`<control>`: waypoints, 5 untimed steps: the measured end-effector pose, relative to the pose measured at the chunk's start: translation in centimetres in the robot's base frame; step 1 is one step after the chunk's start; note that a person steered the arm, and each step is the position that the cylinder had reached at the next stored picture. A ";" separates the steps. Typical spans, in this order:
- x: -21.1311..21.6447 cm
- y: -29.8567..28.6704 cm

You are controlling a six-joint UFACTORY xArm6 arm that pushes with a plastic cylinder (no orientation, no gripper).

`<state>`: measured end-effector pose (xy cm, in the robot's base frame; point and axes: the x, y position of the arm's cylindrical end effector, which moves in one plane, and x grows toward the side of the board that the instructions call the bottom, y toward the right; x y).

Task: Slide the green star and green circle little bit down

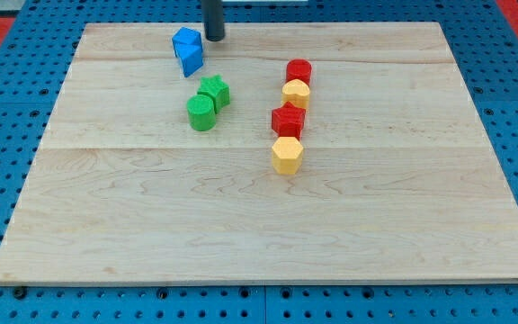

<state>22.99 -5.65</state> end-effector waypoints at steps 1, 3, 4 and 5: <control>3.5 0.5; 11.6 -1.2; 14.6 -1.2; 16.1 -2.7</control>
<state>39.10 -8.34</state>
